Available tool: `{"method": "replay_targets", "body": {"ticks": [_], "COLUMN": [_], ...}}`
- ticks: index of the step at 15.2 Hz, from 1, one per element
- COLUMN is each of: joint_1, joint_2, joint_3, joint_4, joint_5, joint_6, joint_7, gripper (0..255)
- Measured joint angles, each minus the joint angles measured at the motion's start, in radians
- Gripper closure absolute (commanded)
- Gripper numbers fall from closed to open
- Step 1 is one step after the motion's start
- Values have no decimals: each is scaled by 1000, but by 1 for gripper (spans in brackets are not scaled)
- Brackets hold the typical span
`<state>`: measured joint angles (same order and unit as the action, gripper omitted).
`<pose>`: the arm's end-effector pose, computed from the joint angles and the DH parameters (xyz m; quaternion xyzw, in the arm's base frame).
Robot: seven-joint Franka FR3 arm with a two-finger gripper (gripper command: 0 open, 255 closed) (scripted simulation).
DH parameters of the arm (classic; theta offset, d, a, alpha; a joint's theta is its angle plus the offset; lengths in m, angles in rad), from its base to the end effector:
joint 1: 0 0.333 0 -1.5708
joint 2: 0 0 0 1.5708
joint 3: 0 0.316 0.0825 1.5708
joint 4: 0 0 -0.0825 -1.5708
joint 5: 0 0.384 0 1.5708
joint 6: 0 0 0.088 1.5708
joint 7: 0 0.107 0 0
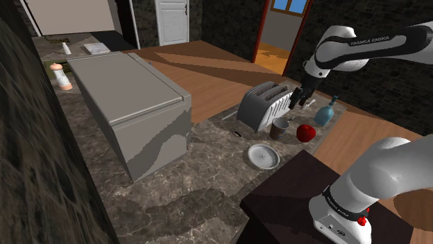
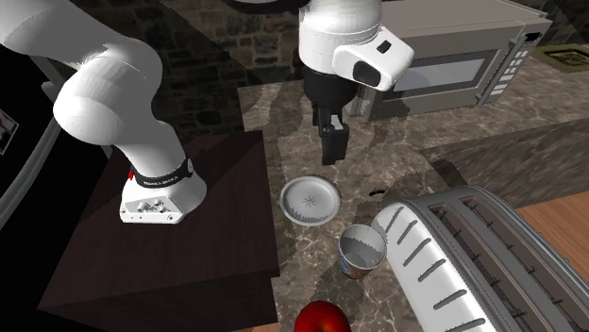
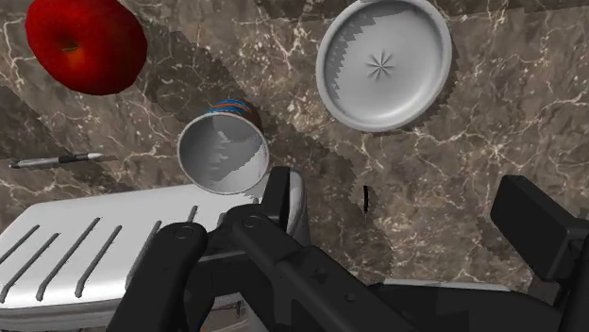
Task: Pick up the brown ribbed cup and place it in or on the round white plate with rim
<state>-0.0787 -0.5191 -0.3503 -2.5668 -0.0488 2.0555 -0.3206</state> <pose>0.3500 -0.1626 0.4270 -0.9977 0.0202 -0.0143 0.0629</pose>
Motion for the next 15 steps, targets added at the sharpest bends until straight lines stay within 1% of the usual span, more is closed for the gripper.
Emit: {"method": "replay_targets", "body": {"ticks": [3,8,10,12,15], "joint_1": [8,24,35,40,31], "joint_2": [104,288,381,461,615], "joint_3": [-48,-132,-164,-184,-194], "joint_4": [7,40,64,97,162], "joint_5": [11,68,120,177,303], "joint_6": [97,241,301,336,393], "joint_7": [-59,-189,-259,-326,-453], "gripper": [0,0,0,0,0]}}
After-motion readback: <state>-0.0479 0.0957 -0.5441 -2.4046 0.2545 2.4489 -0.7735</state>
